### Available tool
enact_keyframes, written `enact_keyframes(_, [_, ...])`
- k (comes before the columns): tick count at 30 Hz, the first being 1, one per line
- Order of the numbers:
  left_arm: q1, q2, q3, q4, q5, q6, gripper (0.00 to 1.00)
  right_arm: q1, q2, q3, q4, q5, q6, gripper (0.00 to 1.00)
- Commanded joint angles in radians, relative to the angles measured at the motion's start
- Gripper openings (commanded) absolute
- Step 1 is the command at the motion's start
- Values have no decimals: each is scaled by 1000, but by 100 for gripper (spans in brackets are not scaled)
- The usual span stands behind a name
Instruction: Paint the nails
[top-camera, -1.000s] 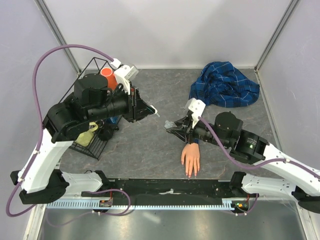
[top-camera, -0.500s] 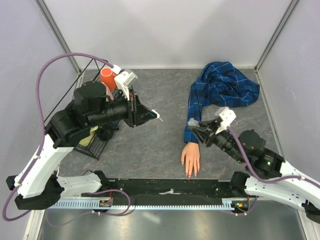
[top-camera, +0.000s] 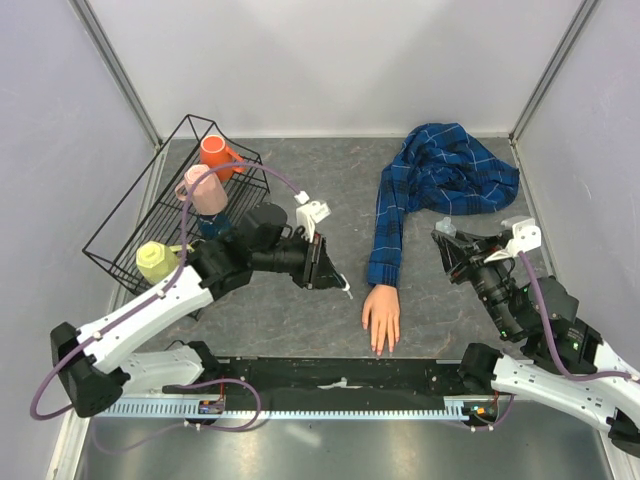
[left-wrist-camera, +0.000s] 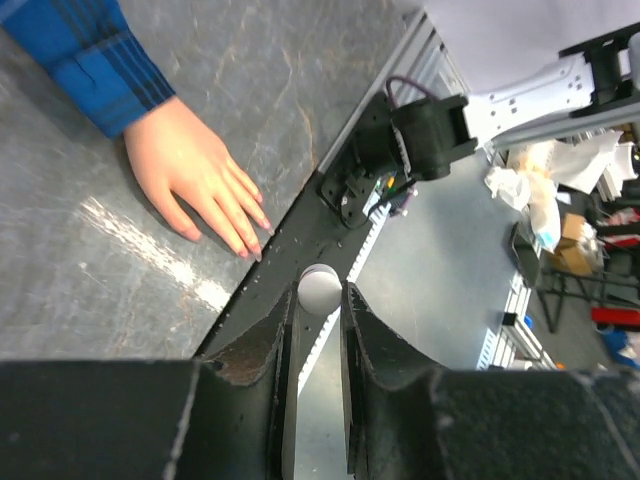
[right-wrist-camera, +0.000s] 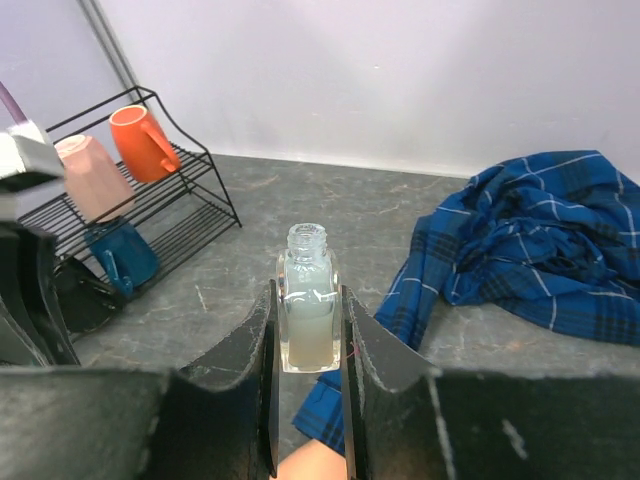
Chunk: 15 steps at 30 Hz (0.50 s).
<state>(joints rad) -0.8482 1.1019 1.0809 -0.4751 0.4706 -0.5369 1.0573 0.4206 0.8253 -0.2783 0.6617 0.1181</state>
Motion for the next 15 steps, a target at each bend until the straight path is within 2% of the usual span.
enact_keyframes(1, [5, 18, -78, 233, 106, -63, 2, 1, 10, 55, 1, 67, -29, 0])
enact_keyframes(7, [3, 107, -185, 378, 161, -84, 2, 1, 20, 52, 4, 67, -37, 0])
enact_keyframes(15, [3, 191, -265, 469, 197, -97, 2, 1, 35, 44, 2, 76, -51, 0])
